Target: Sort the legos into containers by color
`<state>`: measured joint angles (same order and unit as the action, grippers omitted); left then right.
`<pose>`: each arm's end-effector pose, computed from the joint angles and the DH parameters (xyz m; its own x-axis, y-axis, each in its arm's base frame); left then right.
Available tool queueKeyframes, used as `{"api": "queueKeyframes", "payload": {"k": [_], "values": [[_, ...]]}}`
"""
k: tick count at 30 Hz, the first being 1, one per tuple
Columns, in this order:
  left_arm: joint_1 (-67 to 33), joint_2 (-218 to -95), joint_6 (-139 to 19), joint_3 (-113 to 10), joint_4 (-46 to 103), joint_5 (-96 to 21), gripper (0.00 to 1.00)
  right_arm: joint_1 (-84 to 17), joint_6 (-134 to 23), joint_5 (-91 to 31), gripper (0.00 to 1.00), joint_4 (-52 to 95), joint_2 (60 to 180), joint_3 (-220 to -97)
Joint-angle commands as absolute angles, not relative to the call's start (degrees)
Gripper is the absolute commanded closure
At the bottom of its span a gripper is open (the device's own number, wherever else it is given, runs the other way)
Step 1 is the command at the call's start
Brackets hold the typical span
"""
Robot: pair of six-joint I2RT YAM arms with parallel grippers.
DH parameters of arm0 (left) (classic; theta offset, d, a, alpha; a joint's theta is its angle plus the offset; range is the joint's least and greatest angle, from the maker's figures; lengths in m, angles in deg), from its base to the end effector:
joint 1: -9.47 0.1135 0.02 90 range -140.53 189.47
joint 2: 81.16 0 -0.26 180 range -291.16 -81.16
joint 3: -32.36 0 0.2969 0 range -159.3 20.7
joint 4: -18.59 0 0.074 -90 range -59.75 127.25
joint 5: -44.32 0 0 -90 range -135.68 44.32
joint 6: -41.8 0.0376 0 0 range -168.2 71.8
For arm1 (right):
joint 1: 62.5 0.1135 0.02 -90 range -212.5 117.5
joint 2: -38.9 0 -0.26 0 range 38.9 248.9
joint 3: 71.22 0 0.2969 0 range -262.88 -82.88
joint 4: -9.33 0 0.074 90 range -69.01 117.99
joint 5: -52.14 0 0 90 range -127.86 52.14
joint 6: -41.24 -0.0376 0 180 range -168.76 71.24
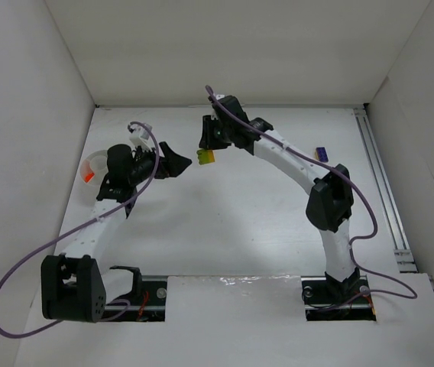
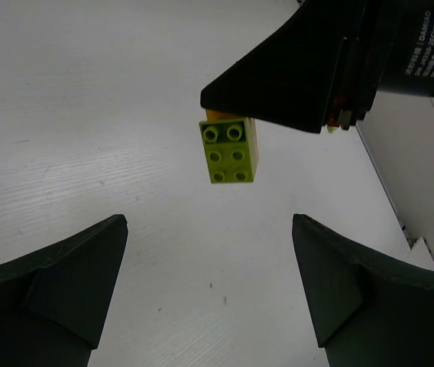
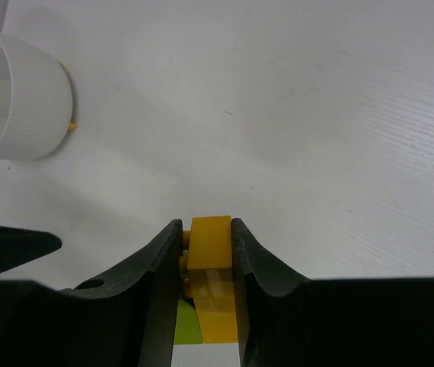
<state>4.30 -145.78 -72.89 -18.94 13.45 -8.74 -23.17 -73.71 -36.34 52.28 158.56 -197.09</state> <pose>0.2972 -0.0496 0.2652 -0.4063 -0.2985 -0.8636 0.5445 0.6799 -0.4912 0.4118 0.3387 0.3048 -0.6937 -0.0233 -0.7199 -0.3942 0.8488 0.3524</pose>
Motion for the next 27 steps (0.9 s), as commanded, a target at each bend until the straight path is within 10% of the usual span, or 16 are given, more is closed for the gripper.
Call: {"api": "queueKeyframes", "payload": {"k": [1, 27], "values": [[3.06, -148.38, -74.83, -23.33, 7.93, -10.44, 0.14, -21.81, -76.18, -36.64, 1.00, 49.99, 158.00, -200.83], [-1.25, -156.66, -72.02, -29.14, 6.08, -9.91, 0.37, -20.14, -75.66, -32.24, 1.00, 51.58, 158.00, -203.02]]}}
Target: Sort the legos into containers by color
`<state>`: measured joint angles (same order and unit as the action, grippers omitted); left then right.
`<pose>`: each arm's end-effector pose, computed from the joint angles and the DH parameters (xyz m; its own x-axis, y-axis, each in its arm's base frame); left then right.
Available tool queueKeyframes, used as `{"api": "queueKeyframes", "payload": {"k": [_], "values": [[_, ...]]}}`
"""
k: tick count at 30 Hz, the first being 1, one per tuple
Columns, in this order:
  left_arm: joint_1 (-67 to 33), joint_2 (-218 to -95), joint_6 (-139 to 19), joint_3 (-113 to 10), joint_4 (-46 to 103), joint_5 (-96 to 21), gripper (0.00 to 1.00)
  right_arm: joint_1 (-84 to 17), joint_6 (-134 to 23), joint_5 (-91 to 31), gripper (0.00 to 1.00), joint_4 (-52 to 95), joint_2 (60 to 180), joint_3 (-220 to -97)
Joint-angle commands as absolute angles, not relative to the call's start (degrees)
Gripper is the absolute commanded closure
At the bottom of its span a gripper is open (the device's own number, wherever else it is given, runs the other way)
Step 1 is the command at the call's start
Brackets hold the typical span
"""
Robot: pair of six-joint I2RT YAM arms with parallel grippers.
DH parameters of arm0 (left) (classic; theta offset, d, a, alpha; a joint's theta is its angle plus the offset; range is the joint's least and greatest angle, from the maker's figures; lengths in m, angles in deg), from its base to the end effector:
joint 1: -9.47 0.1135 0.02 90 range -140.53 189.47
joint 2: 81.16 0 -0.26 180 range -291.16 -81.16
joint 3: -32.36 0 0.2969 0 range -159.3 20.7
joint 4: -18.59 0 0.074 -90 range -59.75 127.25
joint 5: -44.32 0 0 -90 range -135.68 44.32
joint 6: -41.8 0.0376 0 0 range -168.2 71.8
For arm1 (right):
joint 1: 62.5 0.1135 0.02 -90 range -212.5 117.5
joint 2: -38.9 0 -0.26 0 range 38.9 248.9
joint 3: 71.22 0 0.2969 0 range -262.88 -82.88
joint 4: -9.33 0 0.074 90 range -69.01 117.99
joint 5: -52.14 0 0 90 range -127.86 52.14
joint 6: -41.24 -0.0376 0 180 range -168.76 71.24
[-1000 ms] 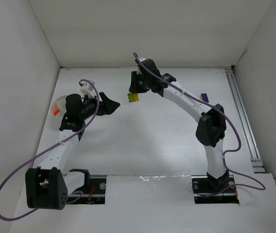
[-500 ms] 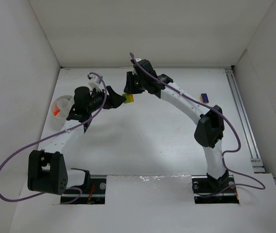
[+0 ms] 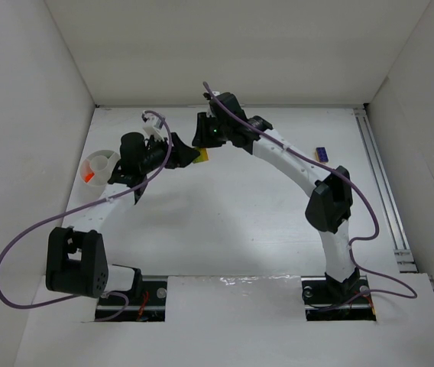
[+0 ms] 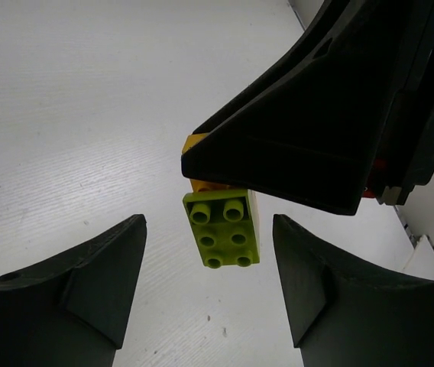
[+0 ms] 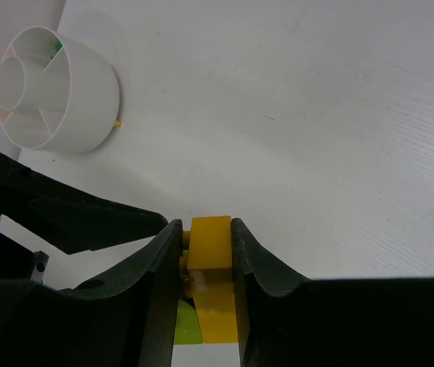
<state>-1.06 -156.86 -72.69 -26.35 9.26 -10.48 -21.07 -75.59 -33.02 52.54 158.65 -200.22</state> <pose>0.3338 -0.0841 0.2647 -0.4140 -0.2676 -0.8701 0.5927 0.6462 -0.4808 0.3987 0.3561 0.3247 -0.6950 -0.0136 -0.7189 -0.4462 0.7922 0.4164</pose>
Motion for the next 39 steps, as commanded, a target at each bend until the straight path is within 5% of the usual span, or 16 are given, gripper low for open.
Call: {"api": "queueKeyframes", "payload": {"k": [1, 11, 15, 18, 25, 39], "values": [[-1.25, -157.18, -72.02, -29.14, 6.08, -9.91, 0.37, -20.14, -75.66, -32.24, 1.00, 51.58, 158.00, -203.02], [-1.78, -157.72, -72.02, -29.75, 4.32, -9.39, 0.59, -19.61, -75.13, -32.24, 1.00, 52.10, 158.52, -203.55], [-1.78, -157.72, -72.54, -29.75, 4.32, -8.77, 0.83, -19.08, -75.13, -33.47, 1.00, 52.10, 158.52, -202.94], [-1.78, -157.72, -72.54, -29.22, 4.32, -8.77, 0.91, -19.08, -73.99, -34.95, 1.00, 50.97, 158.52, -201.89], [-1.78, -155.25, -72.54, -27.29, 3.27, -9.30, 1.00, -19.61, -69.77, -40.39, 1.00, 47.18, 156.06, -193.63], [3.58, -141.30, -63.77, -22.12, 16.08, -15.35, 1.00, -28.21, -67.84, -43.93, 1.00, 46.22, 153.96, -186.07]]}}
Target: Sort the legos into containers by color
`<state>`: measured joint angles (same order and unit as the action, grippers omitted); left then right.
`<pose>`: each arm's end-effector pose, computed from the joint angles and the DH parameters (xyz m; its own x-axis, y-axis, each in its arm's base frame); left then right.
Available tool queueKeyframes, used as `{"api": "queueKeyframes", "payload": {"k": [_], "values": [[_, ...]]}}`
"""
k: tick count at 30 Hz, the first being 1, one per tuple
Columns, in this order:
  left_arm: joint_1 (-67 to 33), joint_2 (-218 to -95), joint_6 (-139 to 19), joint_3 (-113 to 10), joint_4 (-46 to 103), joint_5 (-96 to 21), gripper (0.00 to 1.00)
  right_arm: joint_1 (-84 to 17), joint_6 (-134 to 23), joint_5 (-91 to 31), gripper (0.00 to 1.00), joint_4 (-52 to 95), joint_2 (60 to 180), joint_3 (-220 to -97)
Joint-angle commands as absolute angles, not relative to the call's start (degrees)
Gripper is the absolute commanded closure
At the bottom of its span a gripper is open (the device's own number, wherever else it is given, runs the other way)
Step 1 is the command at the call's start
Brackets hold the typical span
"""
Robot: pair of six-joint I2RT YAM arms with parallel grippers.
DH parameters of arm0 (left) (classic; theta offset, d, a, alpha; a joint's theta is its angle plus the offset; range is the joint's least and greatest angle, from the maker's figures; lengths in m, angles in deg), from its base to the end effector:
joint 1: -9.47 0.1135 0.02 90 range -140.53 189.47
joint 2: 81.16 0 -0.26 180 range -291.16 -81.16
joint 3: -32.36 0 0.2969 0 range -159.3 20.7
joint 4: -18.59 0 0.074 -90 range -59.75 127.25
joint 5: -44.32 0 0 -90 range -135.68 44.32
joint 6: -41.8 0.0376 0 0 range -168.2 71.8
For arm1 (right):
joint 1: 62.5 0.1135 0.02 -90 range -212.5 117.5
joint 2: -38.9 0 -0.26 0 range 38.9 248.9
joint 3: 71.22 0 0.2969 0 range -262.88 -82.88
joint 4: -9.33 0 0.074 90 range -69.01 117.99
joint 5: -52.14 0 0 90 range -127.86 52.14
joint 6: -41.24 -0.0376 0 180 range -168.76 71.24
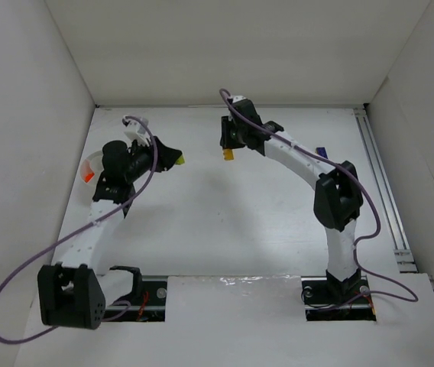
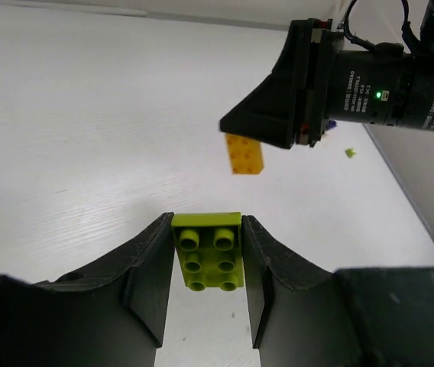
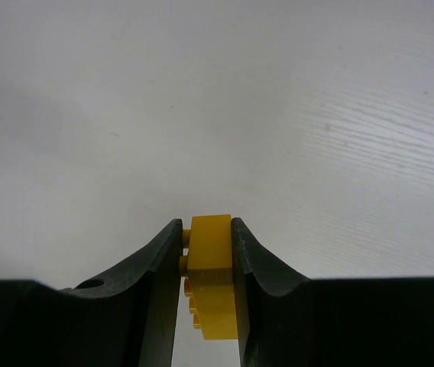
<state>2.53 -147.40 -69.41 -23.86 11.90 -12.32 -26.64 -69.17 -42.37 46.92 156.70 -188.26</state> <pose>0.3081 -0.0583 0.2937 -0.2874 -0.2694 -0.9191 0.5813 0.7136 -0.3910 0.4277 0.3055 0.2704 -0.6575 -0.0463 -0.7520 -0.3251 0.9178 0.2278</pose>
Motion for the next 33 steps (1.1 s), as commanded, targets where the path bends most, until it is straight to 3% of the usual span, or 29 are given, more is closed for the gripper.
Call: {"api": "queueKeyframes", "payload": {"k": [1, 8, 11, 14, 16, 19, 21, 30, 33], "values": [[4.36, -135.97, -62.19, -21.06, 17.75, -17.19, 1.00, -28.22, -67.31, -43.93, 1.00, 46.22, 152.82, -183.45], [9.02, -113.89, -58.47, -13.06, 30.77, -40.13, 1.00, -32.88, -66.25, -43.84, 1.00, 46.22, 149.48, -173.59], [9.03, -110.62, -58.48, -11.12, 32.79, -45.59, 1.00, -34.37, -65.72, -43.84, 1.00, 46.22, 148.94, -171.39], [9.03, -109.99, -59.01, -9.81, 32.80, -49.02, 1.00, -34.99, -65.72, -43.84, 0.87, 46.82, 148.94, -169.90], [9.03, -110.61, -58.48, -9.27, 31.32, -50.16, 1.00, -35.60, -65.72, -43.22, 0.62, 46.83, 148.94, -169.27], [9.03, -112.53, -57.43, -8.75, 30.52, -54.02, 1.00, -36.22, -65.20, -43.22, 0.39, 46.83, 148.42, -168.04], [9.64, -113.85, -56.82, -8.75, 29.90, -56.41, 1.00, -36.75, -65.20, -43.22, 0.34, 46.83, 147.80, -167.52], [18.51, -119.57, -49.17, -9.36, 28.24, -52.37, 1.00, -37.98, -64.49, -40.59, 0.31, 48.76, 147.27, -168.83], [23.77, -122.02, -48.37, -10.41, 27.61, -46.31, 1.00, -38.50, -61.52, -33.84, 0.31, 48.76, 146.40, -168.84]]}}
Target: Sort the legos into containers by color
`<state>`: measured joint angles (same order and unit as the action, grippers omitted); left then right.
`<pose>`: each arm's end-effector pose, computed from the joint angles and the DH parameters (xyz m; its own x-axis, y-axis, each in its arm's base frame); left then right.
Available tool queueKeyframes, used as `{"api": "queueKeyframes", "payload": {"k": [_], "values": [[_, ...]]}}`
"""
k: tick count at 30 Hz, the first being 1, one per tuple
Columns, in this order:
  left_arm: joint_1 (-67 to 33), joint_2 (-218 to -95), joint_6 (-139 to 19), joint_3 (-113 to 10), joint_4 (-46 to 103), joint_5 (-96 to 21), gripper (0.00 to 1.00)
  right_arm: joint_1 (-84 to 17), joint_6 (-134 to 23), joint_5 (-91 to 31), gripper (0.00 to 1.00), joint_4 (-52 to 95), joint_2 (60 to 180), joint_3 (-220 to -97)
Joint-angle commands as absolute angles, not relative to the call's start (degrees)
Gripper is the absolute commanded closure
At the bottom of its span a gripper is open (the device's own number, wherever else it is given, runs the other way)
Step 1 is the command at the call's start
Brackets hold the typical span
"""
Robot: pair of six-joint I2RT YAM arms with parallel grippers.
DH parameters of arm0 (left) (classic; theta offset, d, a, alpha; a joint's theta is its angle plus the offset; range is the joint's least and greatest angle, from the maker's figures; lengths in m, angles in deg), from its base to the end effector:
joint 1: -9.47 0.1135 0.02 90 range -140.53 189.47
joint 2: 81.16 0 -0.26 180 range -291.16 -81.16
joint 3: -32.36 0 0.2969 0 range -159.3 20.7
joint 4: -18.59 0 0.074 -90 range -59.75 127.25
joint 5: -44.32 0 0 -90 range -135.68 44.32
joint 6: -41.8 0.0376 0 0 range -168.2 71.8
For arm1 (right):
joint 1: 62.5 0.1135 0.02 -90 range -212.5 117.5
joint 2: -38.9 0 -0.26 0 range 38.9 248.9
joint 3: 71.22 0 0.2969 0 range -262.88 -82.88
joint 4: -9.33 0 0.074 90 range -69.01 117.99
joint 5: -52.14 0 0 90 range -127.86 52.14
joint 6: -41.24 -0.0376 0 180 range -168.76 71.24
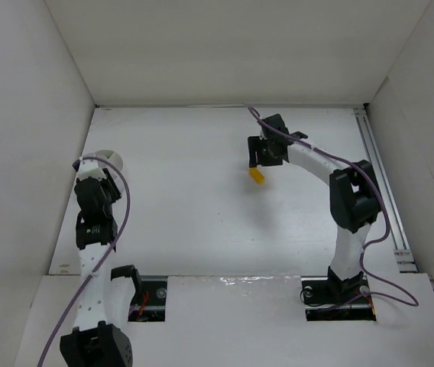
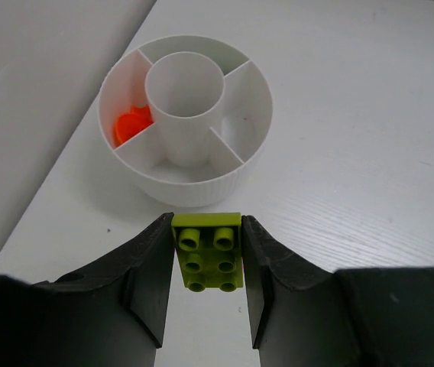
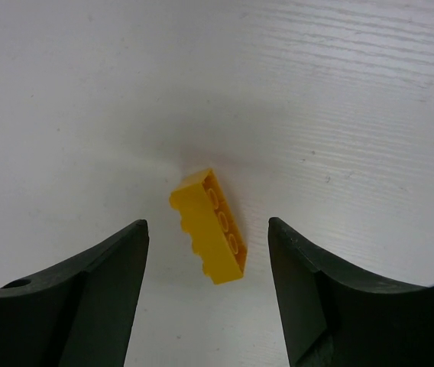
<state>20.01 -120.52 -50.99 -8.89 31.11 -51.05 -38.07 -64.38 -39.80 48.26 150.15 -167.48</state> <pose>0.2208 0.0447 0.2676 -0.1679 -0.0805 -0.9825 -0.2811 0.9592 -0.0306 0.4255 0.1919 0.1889 -0.8151 -0.0747 -0.5745 -0.1825 0.9743 0.1322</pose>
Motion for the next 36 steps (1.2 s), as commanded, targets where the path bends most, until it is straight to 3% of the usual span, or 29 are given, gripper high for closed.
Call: {"api": "queueKeyframes", "payload": {"k": [1, 8, 23, 36], "values": [[24.92, -122.82, -48.37, -11.02, 27.61, -43.95, 1.00, -38.50, -61.51, -31.99, 0.31, 47.72, 145.87, -168.84], [35.39, -128.89, -48.37, -12.35, 21.47, -33.15, 1.00, -38.51, -60.72, -23.53, 0.33, 47.01, 146.65, -170.42], [35.40, -131.79, -45.31, -6.91, 6.09, -27.23, 1.00, -37.45, -61.86, -16.33, 0.35, 46.22, 149.21, -173.85], [35.40, -143.03, -44.51, -9.62, 2.30, -28.28, 1.00, -37.45, -63.44, -15.19, 0.36, 46.74, 150.87, -175.69]]}}
